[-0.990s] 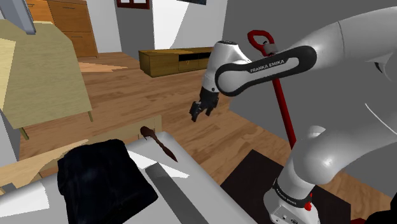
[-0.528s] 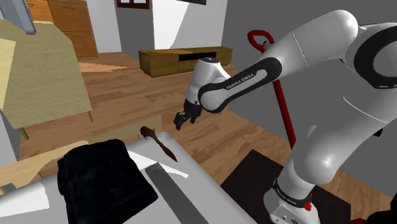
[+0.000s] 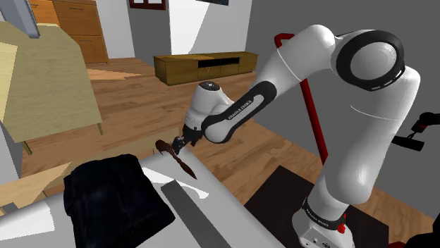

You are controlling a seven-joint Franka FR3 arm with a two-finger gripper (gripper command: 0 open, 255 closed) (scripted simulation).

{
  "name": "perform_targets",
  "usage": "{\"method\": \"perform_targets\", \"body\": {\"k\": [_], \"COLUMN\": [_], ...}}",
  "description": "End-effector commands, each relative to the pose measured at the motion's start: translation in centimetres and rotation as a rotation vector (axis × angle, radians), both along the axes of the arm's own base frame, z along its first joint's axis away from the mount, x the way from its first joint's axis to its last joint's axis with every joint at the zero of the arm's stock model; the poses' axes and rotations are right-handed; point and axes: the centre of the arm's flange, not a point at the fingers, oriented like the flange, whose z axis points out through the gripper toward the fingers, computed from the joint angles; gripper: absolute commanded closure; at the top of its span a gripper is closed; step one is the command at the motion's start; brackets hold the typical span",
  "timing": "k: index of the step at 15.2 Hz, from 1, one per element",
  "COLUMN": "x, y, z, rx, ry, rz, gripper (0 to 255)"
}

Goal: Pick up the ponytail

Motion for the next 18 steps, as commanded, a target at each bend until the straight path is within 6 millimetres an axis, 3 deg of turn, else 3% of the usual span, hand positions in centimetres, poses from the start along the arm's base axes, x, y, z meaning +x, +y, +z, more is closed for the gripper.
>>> {"method": "perform_targets", "body": {"k": [1,4,11,13,14,18], "x": [1.5,3.2,3.2,3.2,3.2,3.2], "y": [1.3,3.0,3.0,3.0,3.0,3.0], "z": [-1.7,-3.3,-7.3,-7.3,-7.3,-7.2], "rx": [0.002,0.005,0.005,0.005,0.005,0.005], "ry": [-0.018,-0.037,-0.037,-0.037,-0.037,-0.038], "rz": [0.011,0.023,0.023,0.023,0.023,0.023], "gripper": [0,0,0,0,255,255]}}
